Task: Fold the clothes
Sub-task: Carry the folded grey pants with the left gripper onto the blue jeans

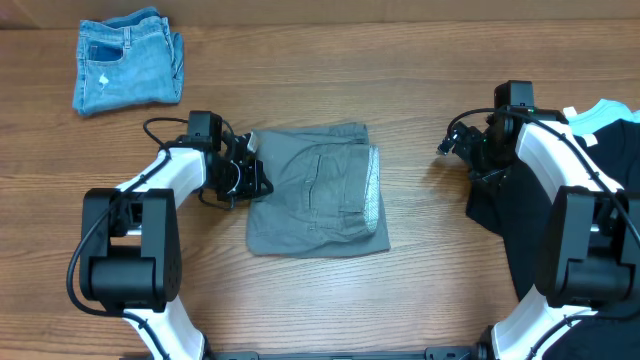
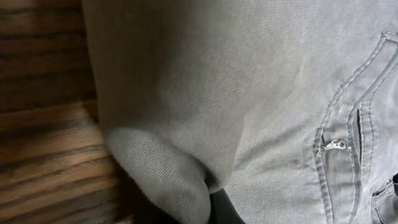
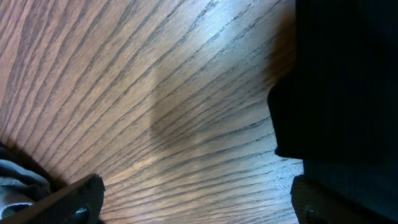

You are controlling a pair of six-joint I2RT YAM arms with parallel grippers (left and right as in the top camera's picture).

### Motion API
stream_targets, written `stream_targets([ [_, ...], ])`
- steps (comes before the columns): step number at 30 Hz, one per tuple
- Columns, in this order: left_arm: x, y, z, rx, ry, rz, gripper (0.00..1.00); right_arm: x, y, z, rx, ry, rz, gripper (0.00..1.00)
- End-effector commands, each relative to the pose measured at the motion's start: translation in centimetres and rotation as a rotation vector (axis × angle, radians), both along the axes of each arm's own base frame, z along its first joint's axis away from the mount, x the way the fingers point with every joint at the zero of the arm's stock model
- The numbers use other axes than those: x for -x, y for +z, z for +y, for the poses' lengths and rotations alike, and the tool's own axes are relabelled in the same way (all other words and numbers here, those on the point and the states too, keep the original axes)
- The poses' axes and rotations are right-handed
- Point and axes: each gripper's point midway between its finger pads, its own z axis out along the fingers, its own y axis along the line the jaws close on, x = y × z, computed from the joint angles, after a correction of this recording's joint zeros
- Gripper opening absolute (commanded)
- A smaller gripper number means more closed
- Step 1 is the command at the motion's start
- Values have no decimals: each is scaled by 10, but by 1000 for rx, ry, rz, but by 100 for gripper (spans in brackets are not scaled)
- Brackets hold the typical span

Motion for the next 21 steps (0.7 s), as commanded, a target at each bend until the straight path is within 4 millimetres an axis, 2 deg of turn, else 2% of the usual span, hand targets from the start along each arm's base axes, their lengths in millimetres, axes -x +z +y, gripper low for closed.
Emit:
stream_targets([
  [1,-7,-8,18,-143,-6,25,4,-10,20,-3,10,-3,-63,100],
  [6,-45,34,47,-326,29,-27,4,-10,20,-3,10,-3,-63,100],
  [13,-108,109,57,-396,30,-252,4,-10,20,-3,10,-3,-63,100],
  [16,-126,129,74,-496,69,-318,4,-10,20,-3,10,-3,-63,100],
  [21,-147,143,102,-605,151,-398,4,-10,20,-3,10,-3,-62,100],
])
